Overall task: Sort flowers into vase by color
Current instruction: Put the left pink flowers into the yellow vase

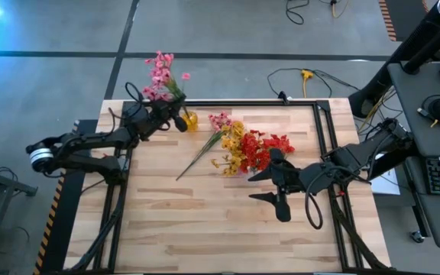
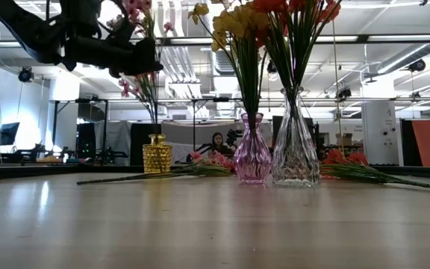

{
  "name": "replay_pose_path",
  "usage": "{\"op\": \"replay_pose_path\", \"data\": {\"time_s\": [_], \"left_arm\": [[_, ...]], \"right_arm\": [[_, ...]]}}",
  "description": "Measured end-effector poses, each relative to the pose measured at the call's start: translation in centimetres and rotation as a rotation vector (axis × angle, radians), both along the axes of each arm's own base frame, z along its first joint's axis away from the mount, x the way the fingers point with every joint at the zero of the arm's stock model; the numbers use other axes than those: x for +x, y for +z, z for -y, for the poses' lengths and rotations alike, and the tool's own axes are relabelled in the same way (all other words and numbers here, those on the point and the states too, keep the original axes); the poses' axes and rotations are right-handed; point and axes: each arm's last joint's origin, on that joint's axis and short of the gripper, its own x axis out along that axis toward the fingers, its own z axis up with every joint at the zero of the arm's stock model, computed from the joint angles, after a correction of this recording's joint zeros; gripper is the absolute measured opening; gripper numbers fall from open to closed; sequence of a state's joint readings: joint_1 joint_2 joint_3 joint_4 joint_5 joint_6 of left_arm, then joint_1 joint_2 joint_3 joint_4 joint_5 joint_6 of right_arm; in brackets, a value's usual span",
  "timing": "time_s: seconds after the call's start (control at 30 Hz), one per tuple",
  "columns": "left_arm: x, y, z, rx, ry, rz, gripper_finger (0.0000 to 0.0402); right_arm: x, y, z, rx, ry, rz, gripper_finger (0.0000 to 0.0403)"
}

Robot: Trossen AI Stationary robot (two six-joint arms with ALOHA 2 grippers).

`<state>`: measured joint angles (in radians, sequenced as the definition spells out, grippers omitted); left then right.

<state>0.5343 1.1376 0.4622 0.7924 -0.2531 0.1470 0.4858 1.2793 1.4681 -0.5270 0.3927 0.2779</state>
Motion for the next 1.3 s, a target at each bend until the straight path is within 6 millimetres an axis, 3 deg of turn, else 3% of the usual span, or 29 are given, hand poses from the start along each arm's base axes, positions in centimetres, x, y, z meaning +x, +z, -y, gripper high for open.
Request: {"op": "replay_pose_path", "data": {"time_s": [0.6, 1.07, 1.3], "left_arm": [[1.3, -2.7, -0.8, -0.105, 0.009, -0.062, 0.0000], [1.4, -2.7, -0.9, -0.100, 0.008, -0.060, 0.0001], [1.4, -2.6, -0.9, -0.093, 0.006, -0.051, 0.0039]], "right_arm": [[0.0, 0.0, 0.0, 0.003, -0.001, 0.000, 0.0206], [0.0, 0.0, 0.0, 0.002, -0.001, 0.000, 0.0206], [0.0, 0.0, 0.0, 0.002, -0.001, 0.000, 0.0206]]}}
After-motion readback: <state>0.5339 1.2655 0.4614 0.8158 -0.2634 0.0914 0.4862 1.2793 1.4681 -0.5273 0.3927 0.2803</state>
